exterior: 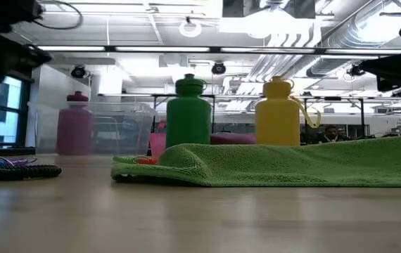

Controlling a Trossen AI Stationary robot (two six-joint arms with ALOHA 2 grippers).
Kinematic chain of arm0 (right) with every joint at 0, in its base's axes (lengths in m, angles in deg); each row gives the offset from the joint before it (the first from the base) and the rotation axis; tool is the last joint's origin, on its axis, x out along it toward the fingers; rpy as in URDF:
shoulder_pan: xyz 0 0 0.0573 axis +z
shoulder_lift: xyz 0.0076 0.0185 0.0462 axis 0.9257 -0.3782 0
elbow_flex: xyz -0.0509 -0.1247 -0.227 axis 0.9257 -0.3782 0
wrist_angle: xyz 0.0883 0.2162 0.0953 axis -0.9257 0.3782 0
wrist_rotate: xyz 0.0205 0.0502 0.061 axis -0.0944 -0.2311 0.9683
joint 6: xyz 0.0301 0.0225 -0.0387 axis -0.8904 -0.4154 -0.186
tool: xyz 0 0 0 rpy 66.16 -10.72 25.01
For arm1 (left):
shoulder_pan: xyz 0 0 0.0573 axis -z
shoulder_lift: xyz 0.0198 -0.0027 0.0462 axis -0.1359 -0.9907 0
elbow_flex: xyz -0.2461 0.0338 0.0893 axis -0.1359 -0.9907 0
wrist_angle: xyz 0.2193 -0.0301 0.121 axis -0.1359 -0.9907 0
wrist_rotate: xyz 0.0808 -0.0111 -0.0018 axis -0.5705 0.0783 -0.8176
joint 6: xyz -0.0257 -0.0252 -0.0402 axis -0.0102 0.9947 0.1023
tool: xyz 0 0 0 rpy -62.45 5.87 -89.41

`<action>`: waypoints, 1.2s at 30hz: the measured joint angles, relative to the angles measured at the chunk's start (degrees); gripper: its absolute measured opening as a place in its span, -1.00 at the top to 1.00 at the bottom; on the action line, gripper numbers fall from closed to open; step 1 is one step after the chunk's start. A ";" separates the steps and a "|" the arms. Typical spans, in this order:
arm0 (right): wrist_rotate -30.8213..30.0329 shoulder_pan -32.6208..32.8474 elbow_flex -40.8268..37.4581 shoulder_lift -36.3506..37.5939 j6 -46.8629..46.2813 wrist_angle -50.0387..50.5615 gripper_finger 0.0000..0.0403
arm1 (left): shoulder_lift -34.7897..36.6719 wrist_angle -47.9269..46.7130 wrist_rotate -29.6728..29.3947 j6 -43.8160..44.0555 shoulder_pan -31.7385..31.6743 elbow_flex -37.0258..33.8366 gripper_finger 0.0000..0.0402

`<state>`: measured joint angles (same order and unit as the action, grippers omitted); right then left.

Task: Pick & Place Sports Items
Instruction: Put the purple spring keychain into the bottom transparent bin

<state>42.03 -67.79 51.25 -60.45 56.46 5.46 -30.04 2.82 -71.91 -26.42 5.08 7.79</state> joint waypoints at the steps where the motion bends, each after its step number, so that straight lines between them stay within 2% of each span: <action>1: 0.00 0.00 0.00 0.00 0.00 0.01 1.00 | -0.93 0.80 0.74 -0.33 -1.43 0.00 0.12; 6: -0.02 0.00 0.00 0.00 0.00 -0.01 1.00 | -5.59 3.28 1.31 -0.40 -6.64 0.00 0.12; 10: -0.02 0.00 0.00 -0.02 0.00 0.01 1.00 | -9.25 3.28 1.44 2.80 -8.92 0.00 0.12; 24: -0.02 0.00 0.00 -0.01 0.00 -0.01 1.00 | -19.49 3.21 0.75 24.67 -11.28 0.00 0.12; 31: -0.02 0.00 0.00 -0.01 0.02 -0.01 1.00 | -23.49 3.43 -3.49 37.30 -11.28 0.00 0.12; 36: -0.02 0.00 0.00 0.00 0.02 0.01 1.00 | -26.00 4.73 -3.66 45.68 -11.28 0.00 0.12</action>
<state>42.02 -67.79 51.25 -60.45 56.47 5.47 -56.04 7.54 -75.57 19.26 -6.20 7.79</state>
